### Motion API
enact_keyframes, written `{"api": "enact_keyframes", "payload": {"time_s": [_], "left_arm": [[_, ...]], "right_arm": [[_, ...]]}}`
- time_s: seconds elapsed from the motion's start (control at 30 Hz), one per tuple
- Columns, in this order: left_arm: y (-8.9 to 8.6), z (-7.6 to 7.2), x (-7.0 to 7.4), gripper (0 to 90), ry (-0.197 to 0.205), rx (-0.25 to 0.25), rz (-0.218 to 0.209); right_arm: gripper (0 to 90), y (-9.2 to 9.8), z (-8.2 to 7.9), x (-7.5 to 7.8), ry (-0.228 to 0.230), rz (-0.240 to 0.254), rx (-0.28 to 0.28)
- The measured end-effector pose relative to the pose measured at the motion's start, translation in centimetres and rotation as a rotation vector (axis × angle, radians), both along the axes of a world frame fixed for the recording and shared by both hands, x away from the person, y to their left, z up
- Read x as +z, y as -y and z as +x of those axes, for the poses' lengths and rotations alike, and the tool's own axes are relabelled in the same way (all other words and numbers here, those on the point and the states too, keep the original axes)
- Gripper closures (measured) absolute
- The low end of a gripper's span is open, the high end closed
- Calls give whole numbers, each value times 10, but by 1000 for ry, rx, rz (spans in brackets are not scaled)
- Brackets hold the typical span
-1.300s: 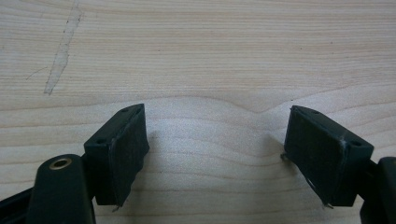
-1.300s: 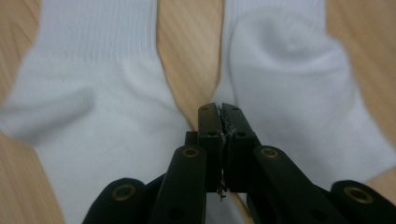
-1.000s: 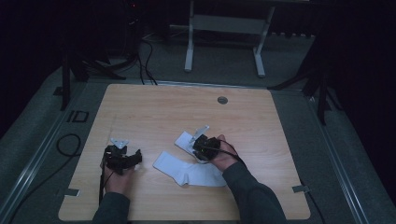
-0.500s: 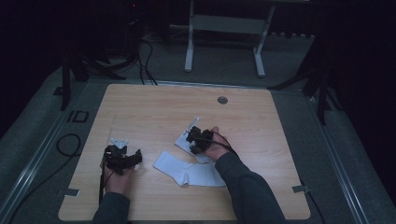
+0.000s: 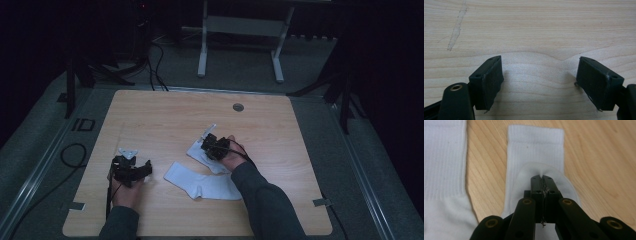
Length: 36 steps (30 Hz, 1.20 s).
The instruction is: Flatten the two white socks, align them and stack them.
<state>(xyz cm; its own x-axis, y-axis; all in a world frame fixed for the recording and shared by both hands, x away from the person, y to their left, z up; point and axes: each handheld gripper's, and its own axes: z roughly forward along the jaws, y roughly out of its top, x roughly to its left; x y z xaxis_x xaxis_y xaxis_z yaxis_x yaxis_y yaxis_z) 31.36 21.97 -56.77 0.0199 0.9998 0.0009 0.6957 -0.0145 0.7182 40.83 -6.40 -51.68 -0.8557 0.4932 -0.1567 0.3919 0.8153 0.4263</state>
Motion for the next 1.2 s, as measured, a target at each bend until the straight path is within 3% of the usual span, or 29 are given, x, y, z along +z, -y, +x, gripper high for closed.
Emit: {"api": "enact_keyframes", "payload": {"time_s": [0.3, 0.5, 0.83, 1.03, 1.2], "left_arm": [[0, 0, 0, 214, 0, 1, 0], [0, 0, 0, 214, -1, -1, 1], [0, 0, 0, 214, -1, -1, 2], [0, -1, 0, 213, -2, 0, 1], [0, -1, 0, 213, -2, -1, 2]], "right_arm": [[883, 27, -9, 25, 42, 75, -19], [883, 50, -16, 31, 54, 106, -42], [882, 89, -25, 28, 54, 151, -92], [875, 124, -31, 21, 48, 179, -148], [779, 150, -34, 11, 42, 169, -215]]}}
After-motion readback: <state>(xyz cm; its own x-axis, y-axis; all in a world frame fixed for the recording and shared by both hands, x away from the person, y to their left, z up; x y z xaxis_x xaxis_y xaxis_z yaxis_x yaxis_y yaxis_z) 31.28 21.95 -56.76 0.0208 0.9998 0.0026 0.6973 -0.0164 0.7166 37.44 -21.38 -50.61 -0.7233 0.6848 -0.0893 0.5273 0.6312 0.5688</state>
